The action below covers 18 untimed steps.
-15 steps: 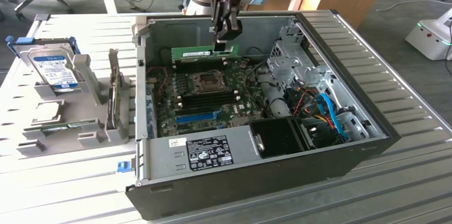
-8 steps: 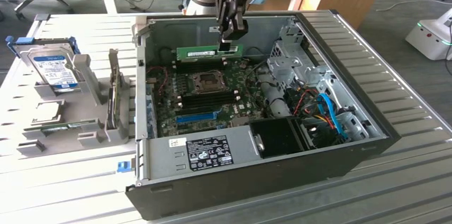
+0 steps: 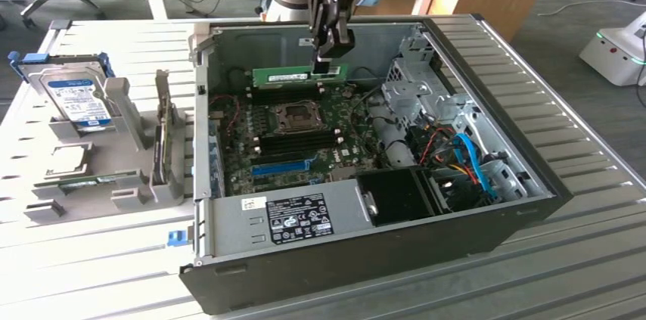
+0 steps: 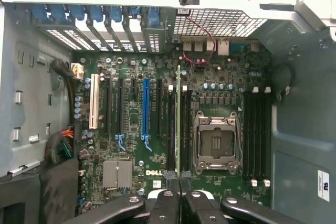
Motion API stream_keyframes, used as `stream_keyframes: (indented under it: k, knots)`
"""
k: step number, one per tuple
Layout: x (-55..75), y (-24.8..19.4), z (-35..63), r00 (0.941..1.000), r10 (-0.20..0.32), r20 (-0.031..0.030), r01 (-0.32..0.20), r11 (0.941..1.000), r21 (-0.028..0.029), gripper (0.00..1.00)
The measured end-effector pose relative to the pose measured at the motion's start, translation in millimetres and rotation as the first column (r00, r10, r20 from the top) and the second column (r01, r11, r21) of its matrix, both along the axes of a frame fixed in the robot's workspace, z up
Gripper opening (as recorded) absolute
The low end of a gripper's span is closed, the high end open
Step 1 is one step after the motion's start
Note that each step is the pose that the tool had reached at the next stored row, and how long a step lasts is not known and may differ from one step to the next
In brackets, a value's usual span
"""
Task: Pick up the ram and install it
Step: 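Pick up the ram and move it above insertion slot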
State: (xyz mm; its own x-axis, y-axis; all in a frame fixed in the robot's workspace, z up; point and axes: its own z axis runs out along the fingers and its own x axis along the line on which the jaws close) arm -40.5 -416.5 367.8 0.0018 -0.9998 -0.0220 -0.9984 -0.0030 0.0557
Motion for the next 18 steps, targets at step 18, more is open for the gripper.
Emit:
stream_keyframes:
  k: [18]
  knots:
    - [0.0, 0.0, -10.1, 1.0, 0.0, 0.0001, 0.0, 1.0, -0.0001, 0.12]
